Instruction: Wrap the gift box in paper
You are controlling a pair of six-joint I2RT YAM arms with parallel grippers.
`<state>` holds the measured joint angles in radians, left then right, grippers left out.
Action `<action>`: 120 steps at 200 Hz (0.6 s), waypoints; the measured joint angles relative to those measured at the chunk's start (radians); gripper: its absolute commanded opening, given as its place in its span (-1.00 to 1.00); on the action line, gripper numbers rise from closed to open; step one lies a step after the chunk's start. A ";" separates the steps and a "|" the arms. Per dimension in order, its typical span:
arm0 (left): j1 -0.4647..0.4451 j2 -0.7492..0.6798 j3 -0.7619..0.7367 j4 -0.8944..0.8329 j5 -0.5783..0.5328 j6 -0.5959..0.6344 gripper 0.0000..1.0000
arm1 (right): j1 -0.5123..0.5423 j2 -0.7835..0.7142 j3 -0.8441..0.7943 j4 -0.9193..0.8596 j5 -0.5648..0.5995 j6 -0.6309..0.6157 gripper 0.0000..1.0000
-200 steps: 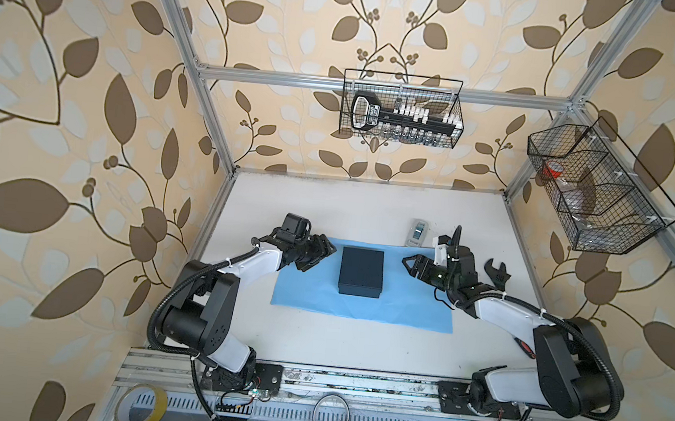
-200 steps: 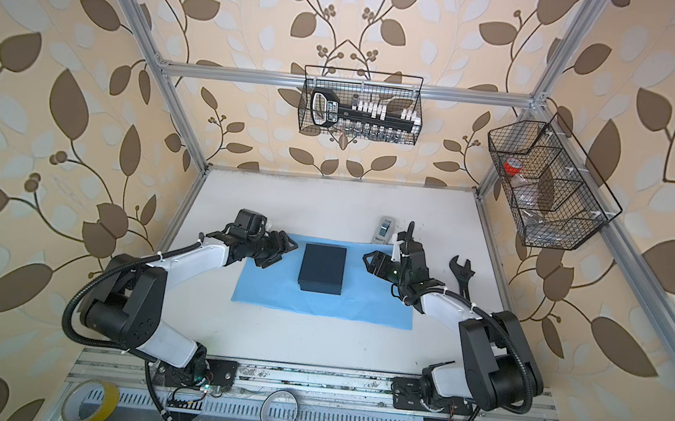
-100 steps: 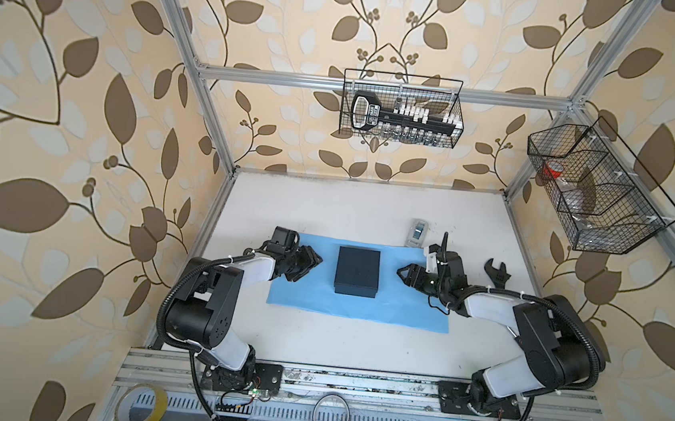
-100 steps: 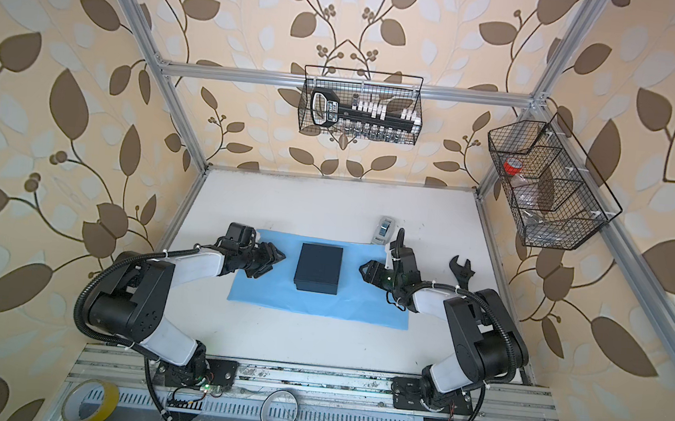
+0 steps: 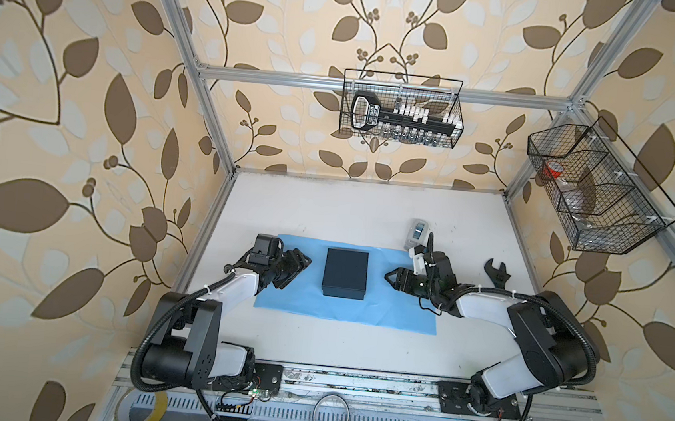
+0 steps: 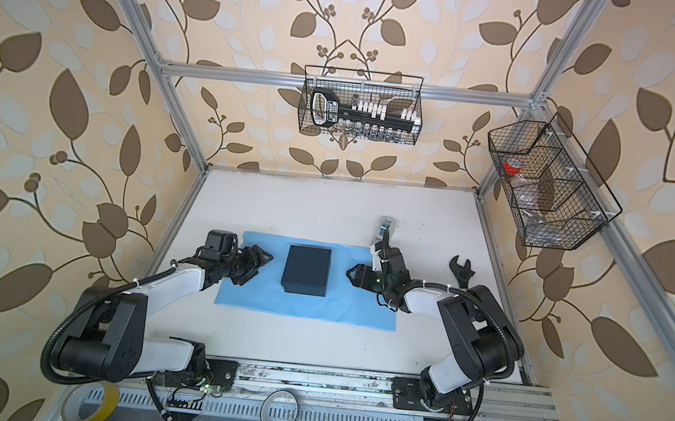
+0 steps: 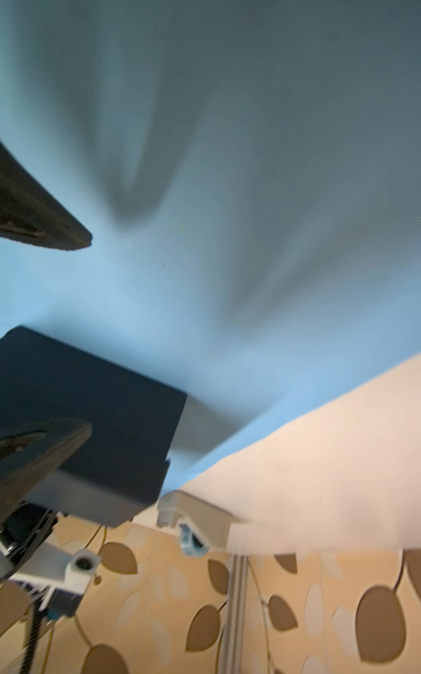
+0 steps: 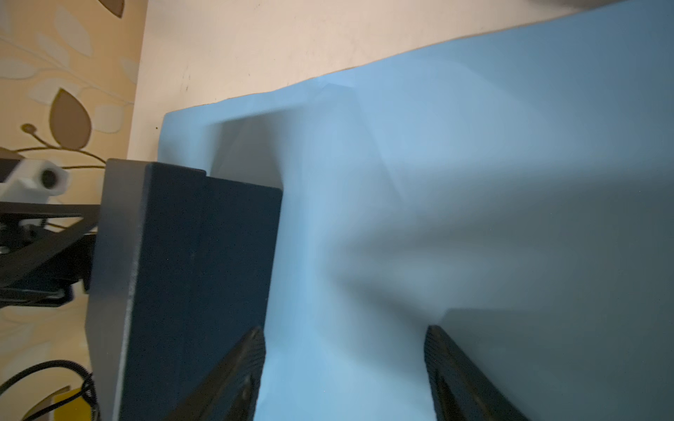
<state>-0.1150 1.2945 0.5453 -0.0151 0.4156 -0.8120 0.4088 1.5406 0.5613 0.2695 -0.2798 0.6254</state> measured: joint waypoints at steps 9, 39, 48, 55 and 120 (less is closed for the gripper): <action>-0.029 -0.021 0.006 0.000 0.014 -0.007 0.63 | -0.005 -0.018 0.000 -0.018 0.016 -0.014 0.41; -0.099 0.003 0.058 0.001 0.070 -0.008 0.70 | -0.013 -0.028 0.000 -0.048 0.046 -0.044 0.39; -0.114 0.023 0.070 0.002 0.080 -0.008 0.70 | -0.013 -0.020 0.000 -0.050 0.048 -0.047 0.39; -0.127 0.039 0.078 0.003 0.089 -0.008 0.71 | -0.013 -0.012 0.000 -0.050 0.051 -0.050 0.39; -0.214 0.140 0.122 0.006 0.137 -0.003 0.60 | -0.017 0.012 0.000 -0.015 0.052 -0.065 0.37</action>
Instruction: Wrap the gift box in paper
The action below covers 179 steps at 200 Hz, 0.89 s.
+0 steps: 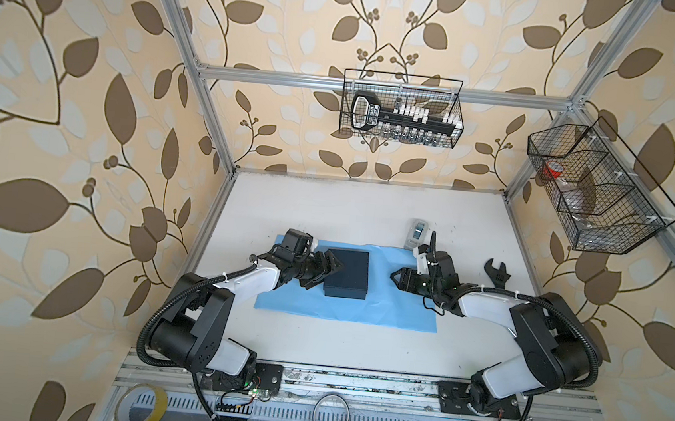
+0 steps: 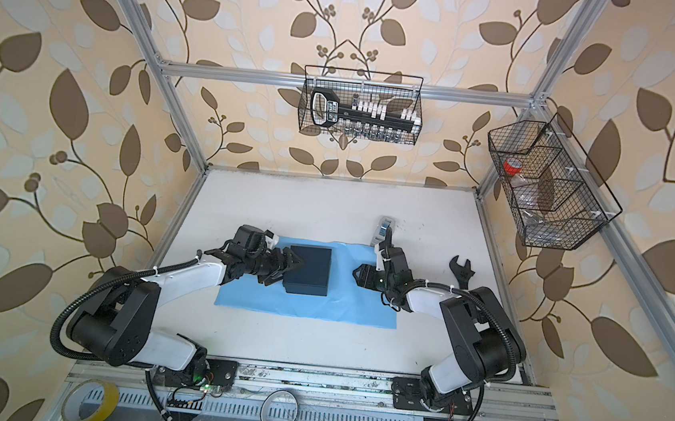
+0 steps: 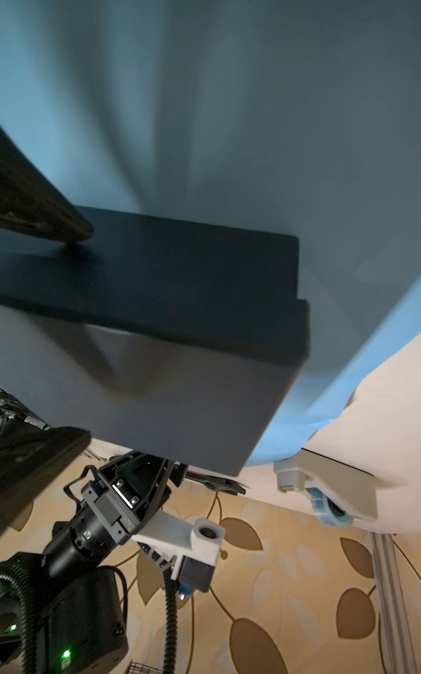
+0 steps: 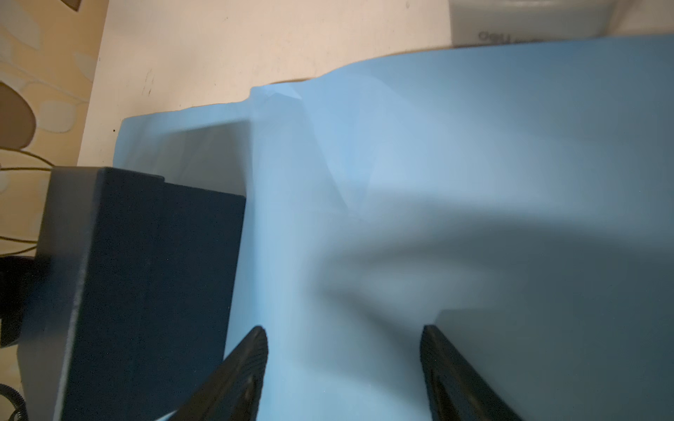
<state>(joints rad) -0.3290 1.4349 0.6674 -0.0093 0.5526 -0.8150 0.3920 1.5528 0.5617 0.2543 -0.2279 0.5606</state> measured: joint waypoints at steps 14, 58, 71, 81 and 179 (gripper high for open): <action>-0.004 0.006 0.009 -0.003 0.002 0.003 0.57 | -0.002 0.001 0.000 0.001 0.000 -0.002 0.37; -0.004 0.047 0.055 -0.023 0.002 0.026 0.62 | -0.008 0.001 0.000 0.000 0.000 -0.005 0.36; -0.004 0.047 0.067 -0.038 -0.011 0.037 0.66 | -0.014 0.000 0.000 0.000 -0.001 -0.005 0.36; -0.004 0.047 0.078 -0.049 -0.018 0.048 0.67 | -0.018 -0.002 0.000 -0.003 -0.001 -0.005 0.37; -0.023 -0.196 0.018 -0.156 -0.169 0.120 0.90 | -0.066 -0.187 -0.001 -0.118 0.047 -0.039 0.51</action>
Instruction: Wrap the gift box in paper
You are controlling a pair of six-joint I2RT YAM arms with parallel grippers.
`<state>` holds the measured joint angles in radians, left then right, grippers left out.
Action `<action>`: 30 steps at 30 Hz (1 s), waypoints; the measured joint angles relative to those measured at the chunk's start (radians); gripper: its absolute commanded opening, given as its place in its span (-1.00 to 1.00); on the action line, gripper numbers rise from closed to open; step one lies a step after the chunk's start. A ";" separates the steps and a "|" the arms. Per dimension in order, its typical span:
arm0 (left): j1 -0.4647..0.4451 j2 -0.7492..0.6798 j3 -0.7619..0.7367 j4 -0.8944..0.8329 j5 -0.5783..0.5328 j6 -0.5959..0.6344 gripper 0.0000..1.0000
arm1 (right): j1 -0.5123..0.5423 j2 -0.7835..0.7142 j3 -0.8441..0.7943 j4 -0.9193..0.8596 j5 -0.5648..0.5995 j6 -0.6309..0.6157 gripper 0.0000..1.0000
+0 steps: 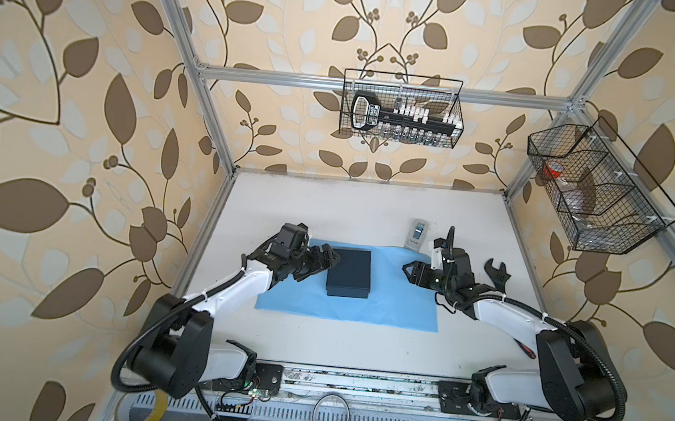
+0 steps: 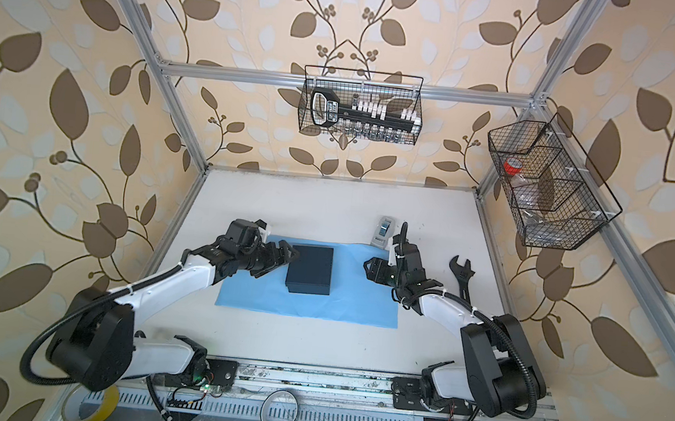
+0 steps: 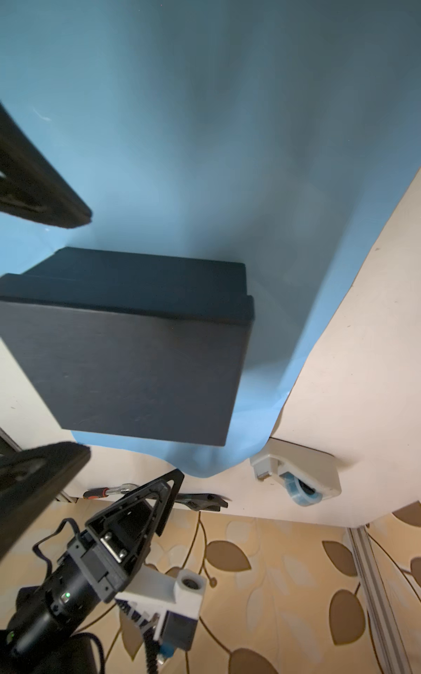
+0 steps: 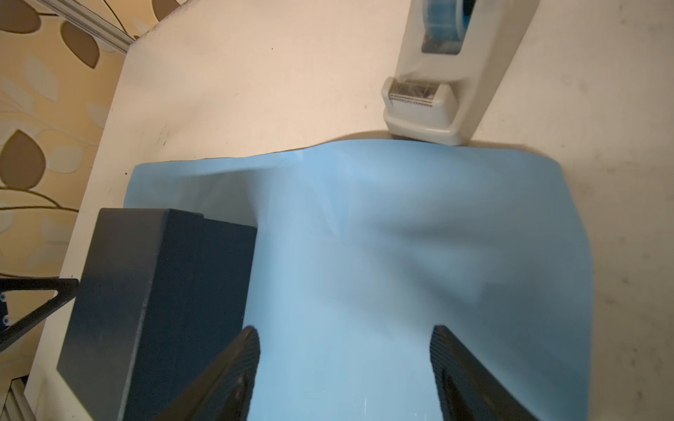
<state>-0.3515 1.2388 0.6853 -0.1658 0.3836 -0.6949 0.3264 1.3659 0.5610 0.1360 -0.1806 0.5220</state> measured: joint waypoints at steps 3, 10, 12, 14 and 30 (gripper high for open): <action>-0.032 -0.115 -0.089 -0.026 -0.002 0.033 0.90 | 0.042 0.001 0.000 -0.011 0.002 0.000 0.51; -0.116 -0.194 -0.167 -0.119 -0.042 0.102 0.61 | 0.063 0.031 0.000 -0.011 0.002 0.001 0.51; -0.127 -0.170 -0.166 -0.117 -0.046 0.121 0.50 | 0.063 0.043 0.000 -0.011 0.000 0.001 0.51; -0.127 -0.133 -0.166 -0.114 -0.045 0.137 0.41 | 0.063 0.046 0.000 -0.011 -0.002 0.001 0.51; -0.127 0.054 -0.082 -0.070 -0.087 0.164 0.17 | 0.019 0.035 0.000 -0.013 -0.003 0.000 0.51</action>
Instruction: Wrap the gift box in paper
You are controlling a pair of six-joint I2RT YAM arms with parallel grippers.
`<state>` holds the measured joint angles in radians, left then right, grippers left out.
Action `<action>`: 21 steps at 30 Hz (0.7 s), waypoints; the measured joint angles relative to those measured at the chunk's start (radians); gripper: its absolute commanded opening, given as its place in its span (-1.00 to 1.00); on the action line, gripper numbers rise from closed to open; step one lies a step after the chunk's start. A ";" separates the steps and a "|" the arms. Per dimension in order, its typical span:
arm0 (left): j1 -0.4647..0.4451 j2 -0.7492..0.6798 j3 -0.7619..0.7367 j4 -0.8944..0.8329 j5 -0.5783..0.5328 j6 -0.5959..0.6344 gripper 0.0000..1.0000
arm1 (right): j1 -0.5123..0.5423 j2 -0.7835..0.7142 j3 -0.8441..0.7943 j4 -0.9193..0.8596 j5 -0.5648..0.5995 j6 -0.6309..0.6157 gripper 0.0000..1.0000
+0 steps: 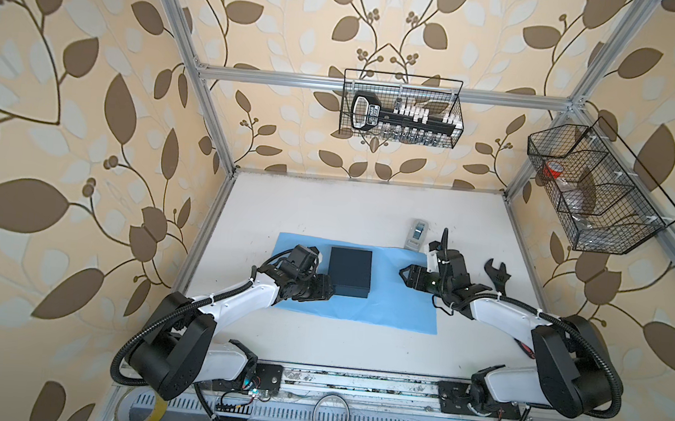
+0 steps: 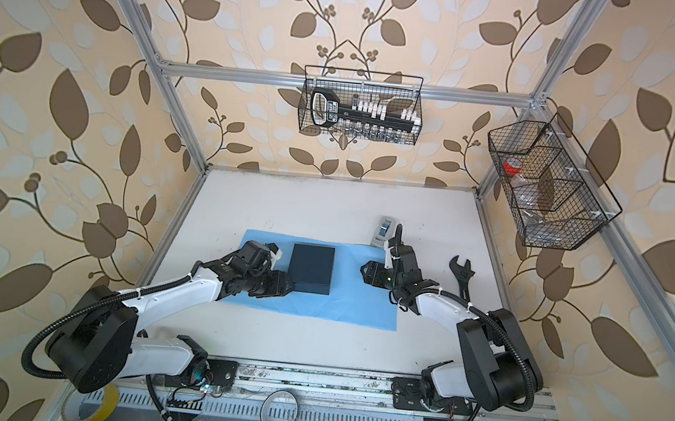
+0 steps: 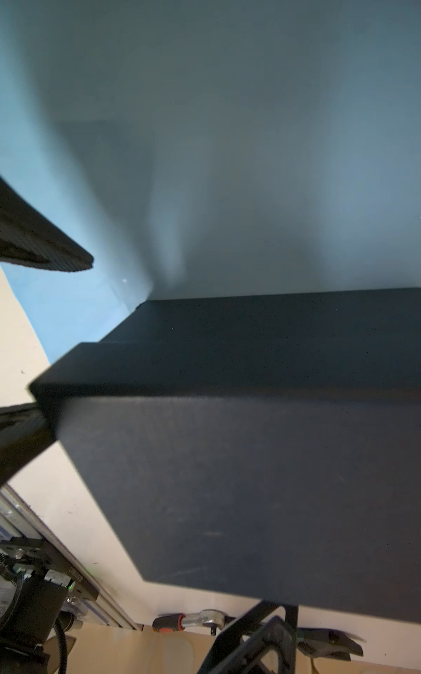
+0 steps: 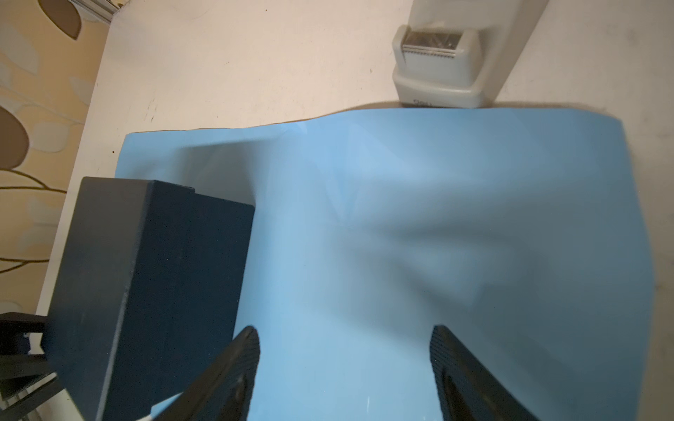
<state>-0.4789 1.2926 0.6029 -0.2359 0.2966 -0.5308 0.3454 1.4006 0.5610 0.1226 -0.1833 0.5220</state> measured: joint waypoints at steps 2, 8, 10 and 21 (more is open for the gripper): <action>0.000 0.004 0.000 0.000 -0.006 0.000 0.17 | -0.002 0.000 0.000 -0.001 0.000 0.000 0.51; 0.000 0.001 0.000 0.001 -0.031 -0.007 0.17 | -0.013 -0.005 0.000 -0.007 0.001 -0.005 0.51; 0.000 -0.004 0.000 0.001 -0.047 -0.011 0.17 | -0.019 -0.019 0.000 -0.019 0.009 -0.011 0.52; 0.000 -0.043 0.000 0.000 -0.058 -0.032 0.48 | -0.157 -0.031 0.000 -0.072 0.128 -0.018 0.54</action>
<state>-0.4789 1.2495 0.6025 -0.2359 0.2382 -0.5625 0.1883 1.3697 0.5610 0.0509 -0.0551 0.5041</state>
